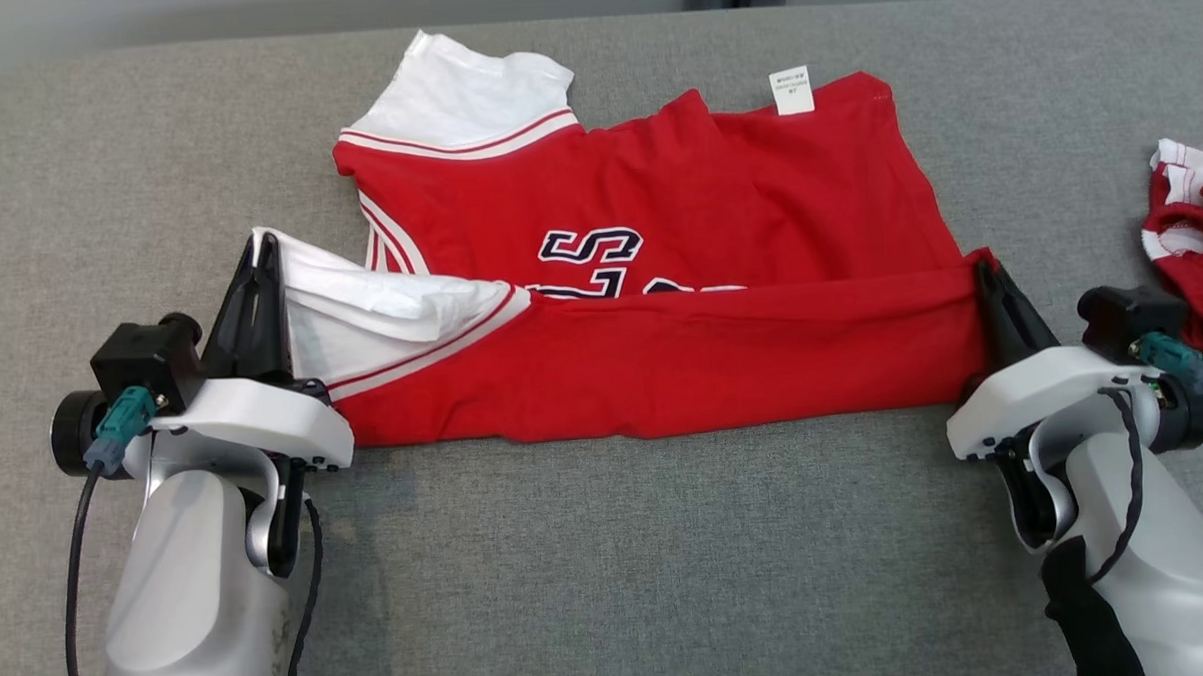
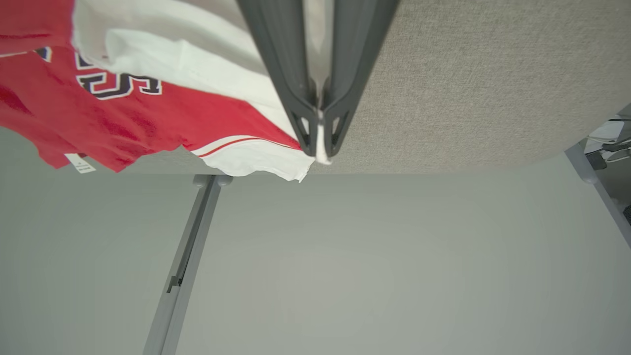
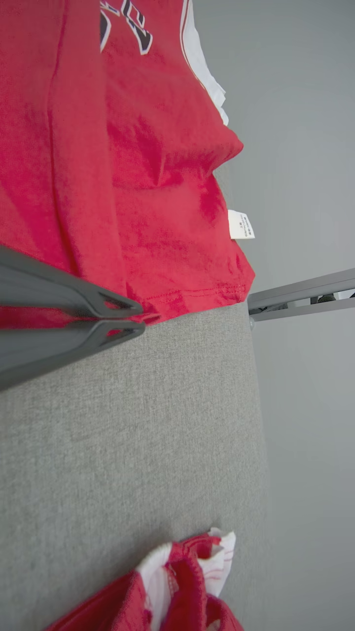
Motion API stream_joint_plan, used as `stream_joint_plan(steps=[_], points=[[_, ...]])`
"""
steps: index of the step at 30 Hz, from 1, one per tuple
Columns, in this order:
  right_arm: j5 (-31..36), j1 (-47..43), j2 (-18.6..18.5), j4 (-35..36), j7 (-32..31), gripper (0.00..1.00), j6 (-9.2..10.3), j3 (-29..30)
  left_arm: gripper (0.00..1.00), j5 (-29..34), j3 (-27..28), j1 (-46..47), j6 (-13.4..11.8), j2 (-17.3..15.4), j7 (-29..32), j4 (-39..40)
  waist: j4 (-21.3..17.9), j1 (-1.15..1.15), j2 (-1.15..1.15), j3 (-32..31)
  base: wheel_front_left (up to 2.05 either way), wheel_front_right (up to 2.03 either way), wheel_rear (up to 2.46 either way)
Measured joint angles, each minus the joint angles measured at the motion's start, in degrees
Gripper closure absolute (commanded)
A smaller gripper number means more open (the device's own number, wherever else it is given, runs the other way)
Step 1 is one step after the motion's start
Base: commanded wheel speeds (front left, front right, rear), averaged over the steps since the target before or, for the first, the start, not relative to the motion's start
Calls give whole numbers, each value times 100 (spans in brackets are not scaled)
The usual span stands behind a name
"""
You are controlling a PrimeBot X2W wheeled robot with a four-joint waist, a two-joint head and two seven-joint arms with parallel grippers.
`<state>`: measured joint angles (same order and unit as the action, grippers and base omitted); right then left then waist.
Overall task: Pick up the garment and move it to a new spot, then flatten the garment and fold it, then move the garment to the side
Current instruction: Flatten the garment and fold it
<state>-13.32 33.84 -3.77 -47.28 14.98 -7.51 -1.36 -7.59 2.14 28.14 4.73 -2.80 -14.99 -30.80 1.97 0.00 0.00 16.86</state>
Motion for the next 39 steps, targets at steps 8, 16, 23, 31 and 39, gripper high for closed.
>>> stream_joint_plan(steps=[8,16,23,31,39], points=[[389,396,64,12,0,33,0,113,37,114,181,339,0,0,0,-280,17,0,0,342,0,0,0],[288,-20,99,1125,2,0,0,267,0,-383,157,-127,-27,-4,-1,186,40,0,0,301,0,0,0],[71,-1039,101,1146,1,0,1,171,0,-984,-247,-1167,-243,4,0,218,24,0,0,69,0,0,0],[-29,-1191,90,915,19,0,1,63,0,-1059,-305,-1329,-379,2,0,-177,38,0,0,79,0,0,0],[-144,-870,80,728,25,0,2,-47,0,-1146,-227,-977,-108,-16,-30,-703,33,0,0,216,0,0,0]])
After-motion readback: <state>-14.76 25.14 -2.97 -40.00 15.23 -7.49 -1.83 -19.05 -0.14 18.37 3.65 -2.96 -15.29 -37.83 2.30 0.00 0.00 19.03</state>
